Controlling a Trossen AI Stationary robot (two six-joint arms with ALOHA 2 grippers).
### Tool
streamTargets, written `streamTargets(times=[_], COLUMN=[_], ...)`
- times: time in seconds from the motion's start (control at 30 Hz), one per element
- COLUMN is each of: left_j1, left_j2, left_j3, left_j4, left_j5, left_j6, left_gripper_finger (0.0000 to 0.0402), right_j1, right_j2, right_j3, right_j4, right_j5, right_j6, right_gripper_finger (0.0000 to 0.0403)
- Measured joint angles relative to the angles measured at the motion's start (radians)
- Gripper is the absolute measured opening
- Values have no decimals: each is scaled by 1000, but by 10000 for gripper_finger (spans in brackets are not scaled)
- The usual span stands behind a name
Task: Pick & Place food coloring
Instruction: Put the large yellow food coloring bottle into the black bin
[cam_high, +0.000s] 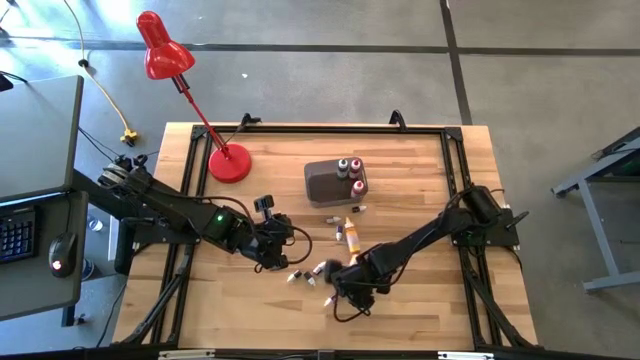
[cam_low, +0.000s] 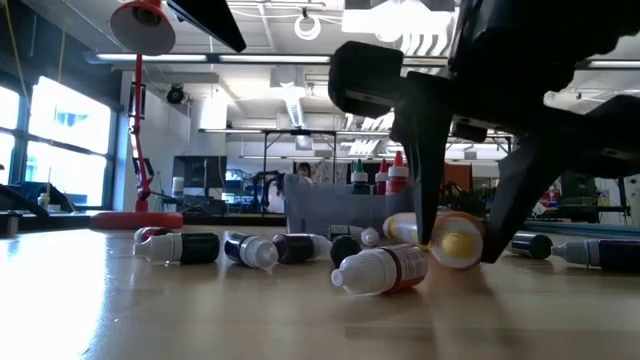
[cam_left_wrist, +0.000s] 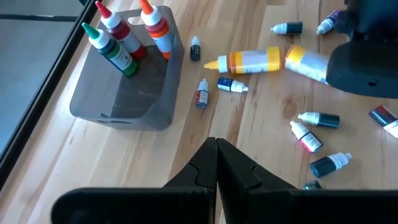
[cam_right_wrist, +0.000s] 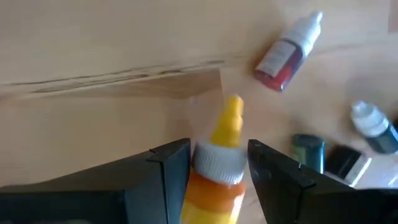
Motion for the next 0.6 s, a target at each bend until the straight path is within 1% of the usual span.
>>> streamTargets(times=[0.17,0.3,0.43,0.53,0.6], left_j1=[0,0,0,0,0], left_j2=[0,0,0,0,0], left_j3=[0,0,0,0,0], left_j4=[0,0,0,0,0], left_j5=[0,0,0,0,0], left_j6=[0,0,0,0,0], left_gripper_finger=[0,0,0,0,0], right_j1=[-7,-17,-27,-32,-32], right_j2=[-1,-3,-3,-3,-3], right_j3=[-40,-55,-57,-57,-56], right_j4=[39,39,41,35,30], right_j5=[6,19,23,23,40], right_j6=[-7,49,128,152,167], right_gripper_finger=[153,152,133,117,114])
